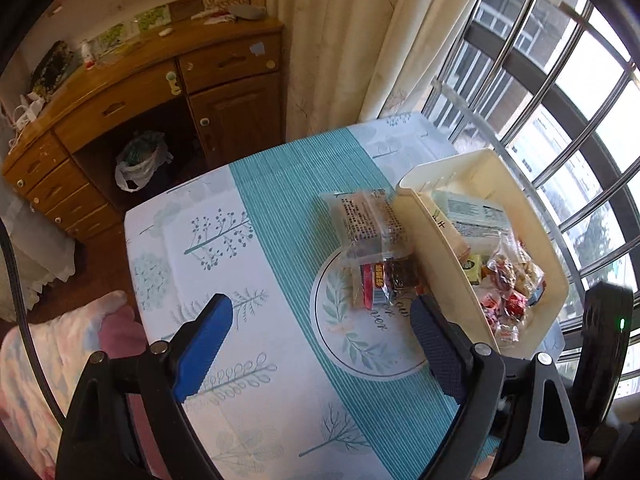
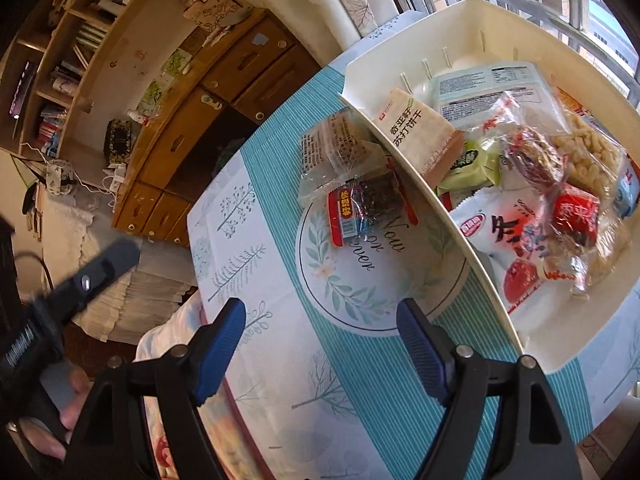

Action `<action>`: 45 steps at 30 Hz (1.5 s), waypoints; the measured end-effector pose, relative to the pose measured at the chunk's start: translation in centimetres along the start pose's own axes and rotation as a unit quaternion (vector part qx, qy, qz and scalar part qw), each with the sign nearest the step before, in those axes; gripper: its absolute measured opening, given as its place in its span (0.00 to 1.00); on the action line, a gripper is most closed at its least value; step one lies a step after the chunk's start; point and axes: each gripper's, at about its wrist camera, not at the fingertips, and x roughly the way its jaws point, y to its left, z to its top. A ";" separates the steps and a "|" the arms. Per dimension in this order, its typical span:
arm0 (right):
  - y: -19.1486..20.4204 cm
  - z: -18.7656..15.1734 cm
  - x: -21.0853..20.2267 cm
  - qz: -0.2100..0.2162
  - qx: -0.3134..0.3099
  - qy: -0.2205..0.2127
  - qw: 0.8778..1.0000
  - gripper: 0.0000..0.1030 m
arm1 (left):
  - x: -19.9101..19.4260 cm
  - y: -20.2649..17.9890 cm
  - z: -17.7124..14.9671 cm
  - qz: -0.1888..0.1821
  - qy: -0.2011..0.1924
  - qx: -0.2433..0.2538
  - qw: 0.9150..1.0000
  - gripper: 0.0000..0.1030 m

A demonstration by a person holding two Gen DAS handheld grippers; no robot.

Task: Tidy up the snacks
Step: 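Withdraw both open tools from the tray back over the table, then grasp the clear bread packet with the left tool while the right grasps a small red-tipped snack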

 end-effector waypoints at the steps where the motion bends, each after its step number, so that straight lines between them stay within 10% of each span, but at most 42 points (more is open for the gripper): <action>1: -0.1 0.1 0.5 -0.004 0.002 -0.002 1.000 0.76 | 0.8 -0.1 0.7 0.001 0.008 0.003 1.000 0.87; 12: -0.9 0.4 5.3 -0.044 0.015 -0.072 0.996 0.76 | 11.8 -0.6 6.5 -0.032 0.120 -0.024 0.992 0.87; 30: -0.3 0.9 10.7 -0.158 -0.064 -0.170 0.971 0.74 | 20.8 -3.5 8.2 -0.077 0.183 -0.051 0.979 0.88; 45: 0.1 1.6 12.5 -0.173 -0.101 -0.169 0.965 0.67 | 25.7 -4.1 8.1 -0.081 0.220 -0.058 0.970 0.92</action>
